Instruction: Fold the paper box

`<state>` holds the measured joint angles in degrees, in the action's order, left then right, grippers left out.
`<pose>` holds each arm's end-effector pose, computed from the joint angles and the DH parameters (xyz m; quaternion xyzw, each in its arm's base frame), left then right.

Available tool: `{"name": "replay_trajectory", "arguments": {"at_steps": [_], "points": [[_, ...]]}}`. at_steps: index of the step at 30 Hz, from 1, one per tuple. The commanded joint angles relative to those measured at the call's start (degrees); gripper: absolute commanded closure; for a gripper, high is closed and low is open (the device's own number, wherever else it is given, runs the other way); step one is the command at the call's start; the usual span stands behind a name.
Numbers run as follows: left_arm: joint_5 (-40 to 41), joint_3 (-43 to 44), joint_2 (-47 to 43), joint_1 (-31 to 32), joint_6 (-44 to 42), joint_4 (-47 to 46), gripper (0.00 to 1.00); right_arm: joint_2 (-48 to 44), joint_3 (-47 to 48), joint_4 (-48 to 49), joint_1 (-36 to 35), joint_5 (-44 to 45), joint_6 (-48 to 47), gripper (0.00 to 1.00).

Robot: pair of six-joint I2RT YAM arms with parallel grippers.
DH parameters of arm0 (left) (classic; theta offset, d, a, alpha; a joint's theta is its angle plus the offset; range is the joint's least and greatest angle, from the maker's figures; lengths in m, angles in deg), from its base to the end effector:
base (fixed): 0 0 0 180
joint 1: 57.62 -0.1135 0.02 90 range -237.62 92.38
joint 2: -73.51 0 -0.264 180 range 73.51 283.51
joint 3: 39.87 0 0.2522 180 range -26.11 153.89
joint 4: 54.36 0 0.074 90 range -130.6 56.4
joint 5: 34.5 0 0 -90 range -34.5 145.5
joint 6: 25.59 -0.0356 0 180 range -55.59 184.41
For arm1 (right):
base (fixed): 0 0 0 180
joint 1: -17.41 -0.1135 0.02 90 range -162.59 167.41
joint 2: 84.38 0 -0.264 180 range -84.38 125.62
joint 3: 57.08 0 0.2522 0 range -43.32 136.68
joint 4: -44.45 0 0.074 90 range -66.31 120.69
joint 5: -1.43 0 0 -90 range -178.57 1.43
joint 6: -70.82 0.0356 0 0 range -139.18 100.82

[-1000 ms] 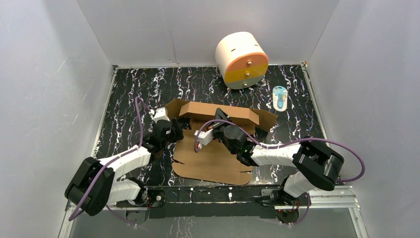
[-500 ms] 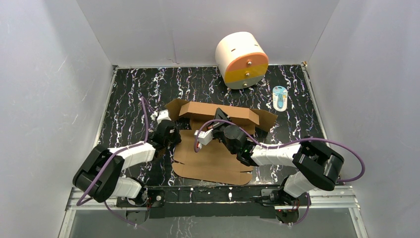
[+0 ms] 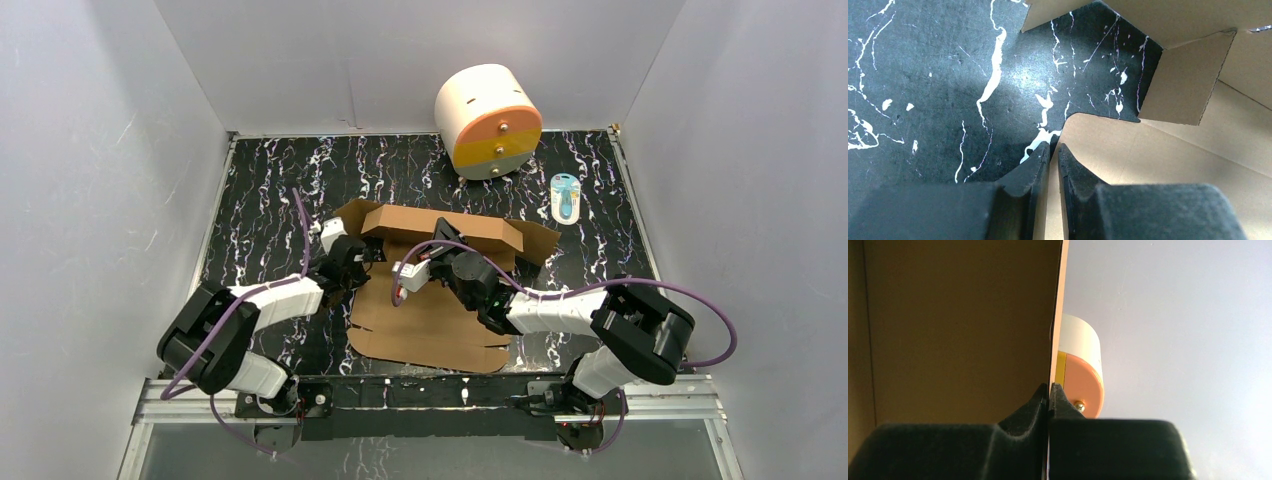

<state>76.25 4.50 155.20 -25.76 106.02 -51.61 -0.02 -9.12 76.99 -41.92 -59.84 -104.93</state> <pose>0.2313 -0.1289 0.1528 -0.1515 0.8821 -0.1175 0.4304 0.1688 0.2511 0.2195 -0.6242 0.3740 -0.3276 0.6026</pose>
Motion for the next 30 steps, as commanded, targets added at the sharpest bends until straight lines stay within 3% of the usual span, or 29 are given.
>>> {"name": "replay_trajectory", "arguments": {"at_steps": [1, 9, 13, 19, 26, 30], "points": [[3.8, -0.5, 2.6, 2.8, 1.8, 9.1, 0.9, -0.3, 0.6, -3.8, -0.3, -1.3, 1.7, 1.0], [4.8, 0.2, 7.2, 6.4, 6.1, 10.5, 0.9, -0.2, 0.7, -3.8, -0.3, -1.2, 1.9, 1.0], [7.3, 1.2, 3.3, 5.8, 4.6, 12.9, 0.89, -0.7, 0.6, -4.2, -0.3, -1.2, 1.8, 1.0], [2.0, 1.1, -9.9, 0.3, -3.9, 6.1, 0.73, -1.1, 0.6, -4.4, -0.3, -1.7, 2.2, 1.0], [-4.1, 0.9, -13.4, -7.8, -8.9, -0.6, 0.64, -1.0, 0.6, -4.3, -0.3, -2.1, 2.4, 1.0], [-6.3, -0.4, -13.4, -11.3, -10.7, -6.4, 0.53, -1.2, 0.7, -4.5, -0.2, -2.3, 2.8, 1.0]]}}
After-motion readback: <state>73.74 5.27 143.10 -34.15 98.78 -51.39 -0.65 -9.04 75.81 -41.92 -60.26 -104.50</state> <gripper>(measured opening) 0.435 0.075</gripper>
